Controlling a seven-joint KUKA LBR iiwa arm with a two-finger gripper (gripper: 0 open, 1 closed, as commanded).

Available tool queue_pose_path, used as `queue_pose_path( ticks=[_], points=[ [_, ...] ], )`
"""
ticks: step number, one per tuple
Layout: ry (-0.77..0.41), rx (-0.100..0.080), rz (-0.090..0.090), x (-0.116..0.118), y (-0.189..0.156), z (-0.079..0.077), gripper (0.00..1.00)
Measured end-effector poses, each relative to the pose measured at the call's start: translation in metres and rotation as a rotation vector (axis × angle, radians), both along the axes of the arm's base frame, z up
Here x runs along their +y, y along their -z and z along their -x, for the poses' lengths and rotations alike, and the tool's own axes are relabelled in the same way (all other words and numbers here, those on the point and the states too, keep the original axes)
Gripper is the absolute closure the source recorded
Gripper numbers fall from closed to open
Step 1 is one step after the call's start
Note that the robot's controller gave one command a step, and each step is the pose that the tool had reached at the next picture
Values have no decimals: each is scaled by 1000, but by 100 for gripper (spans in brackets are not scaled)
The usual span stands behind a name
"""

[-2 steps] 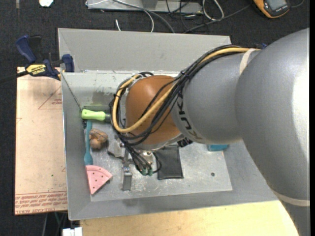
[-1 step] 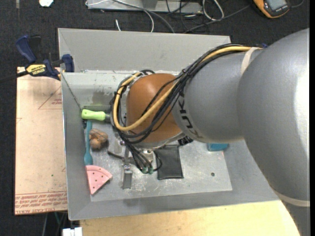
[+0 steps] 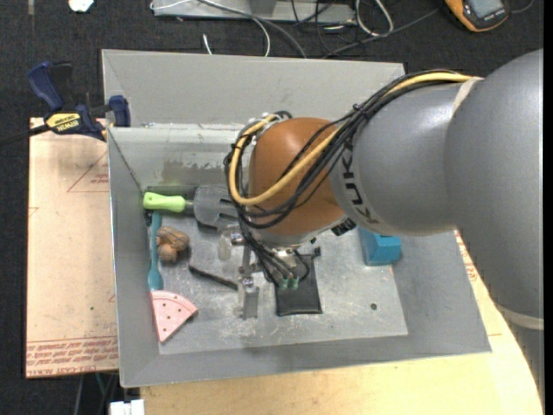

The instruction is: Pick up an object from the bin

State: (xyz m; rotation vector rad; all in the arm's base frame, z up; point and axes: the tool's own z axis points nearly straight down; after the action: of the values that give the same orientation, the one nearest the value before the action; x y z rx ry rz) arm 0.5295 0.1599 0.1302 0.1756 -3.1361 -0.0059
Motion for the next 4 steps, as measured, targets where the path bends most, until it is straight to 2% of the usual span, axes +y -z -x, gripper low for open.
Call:
queue_pose_path(
  ticks=[1, 2, 3, 4],
  points=[
    [132, -3, 0, -22, 27, -25, 0],
    [76, -2, 2, -45, 49, -32, 0],
    [169, -1, -3, -22, 56, -9, 100],
    [169, -1, -3, -22, 56, -9, 100]
  ],
)
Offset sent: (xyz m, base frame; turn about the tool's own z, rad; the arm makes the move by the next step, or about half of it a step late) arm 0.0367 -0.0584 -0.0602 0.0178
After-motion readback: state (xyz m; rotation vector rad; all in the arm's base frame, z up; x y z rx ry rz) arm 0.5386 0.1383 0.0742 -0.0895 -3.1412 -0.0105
